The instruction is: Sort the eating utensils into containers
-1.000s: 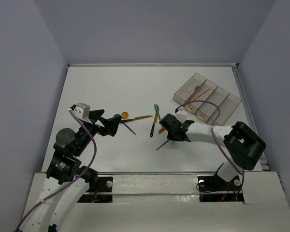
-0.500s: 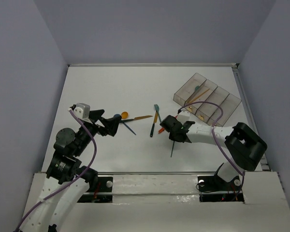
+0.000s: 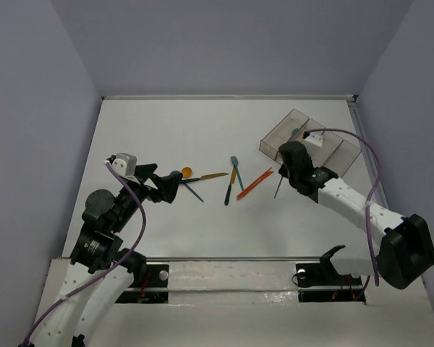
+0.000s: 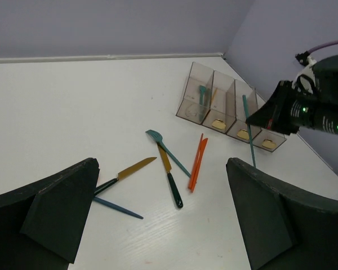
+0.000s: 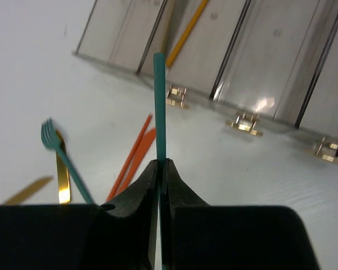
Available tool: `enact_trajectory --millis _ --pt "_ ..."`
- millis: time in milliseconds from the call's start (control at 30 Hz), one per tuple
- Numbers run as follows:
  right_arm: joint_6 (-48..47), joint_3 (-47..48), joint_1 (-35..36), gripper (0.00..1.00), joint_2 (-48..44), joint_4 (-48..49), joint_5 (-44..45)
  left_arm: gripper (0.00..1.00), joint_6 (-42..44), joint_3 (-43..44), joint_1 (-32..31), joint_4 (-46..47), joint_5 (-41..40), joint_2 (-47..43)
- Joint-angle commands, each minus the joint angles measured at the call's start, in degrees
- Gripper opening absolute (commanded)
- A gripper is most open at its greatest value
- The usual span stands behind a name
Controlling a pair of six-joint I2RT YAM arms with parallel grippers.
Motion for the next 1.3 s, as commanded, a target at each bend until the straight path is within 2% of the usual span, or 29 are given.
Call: enact_trajectory --millis 0,100,333,533,767,833,1033,1200,1267 --pt "-11.4 6.9 -10.2 0.00 3.1 13.1 -3.1 0.99 0.6 2.1 -0.2 1.9 1.1 0.7" --pt "-11.6 13.7 -18.5 0.00 9.4 14.4 -6.4 0.99 0.7 2.2 -0.2 1.8 1.1 1.3" --pt "-10.1 25.2 -27.2 0.04 22.8 16.2 -8.0 0.99 0.8 2.0 -0.2 1.7 0.6 1.5" --pt "-9.6 31.0 -30.6 0.04 31.2 15.4 -11.4 0.99 0.9 2.2 -0.2 1.7 1.0 2.7" --pt "-8.7 29.7 -30.6 0.06 33.2 15.6 -12.9 0.99 0.9 2.3 -0.2 2.1 1.2 3.6" --pt "-7.9 28.6 -30.6 0.10 33.2 16.0 -13.8 0.99 0.9 2.3 0.3 2.1 1.4 3.6" --pt "-7.8 25.7 -30.6 0.39 30.9 17.2 -16.5 0.99 0.9 2.3 0.3 2.1 1.5 3.3" --pt "-9.2 25.2 -30.6 0.49 27.0 16.6 -20.7 0.99 0.9 2.3 0.3 2.0 1.3 2.9" --pt "-10.5 24.5 -29.7 0.49 25.4 16.9 -22.5 0.99 0.9 2.3 0.3 2.0 1.1 2.7"
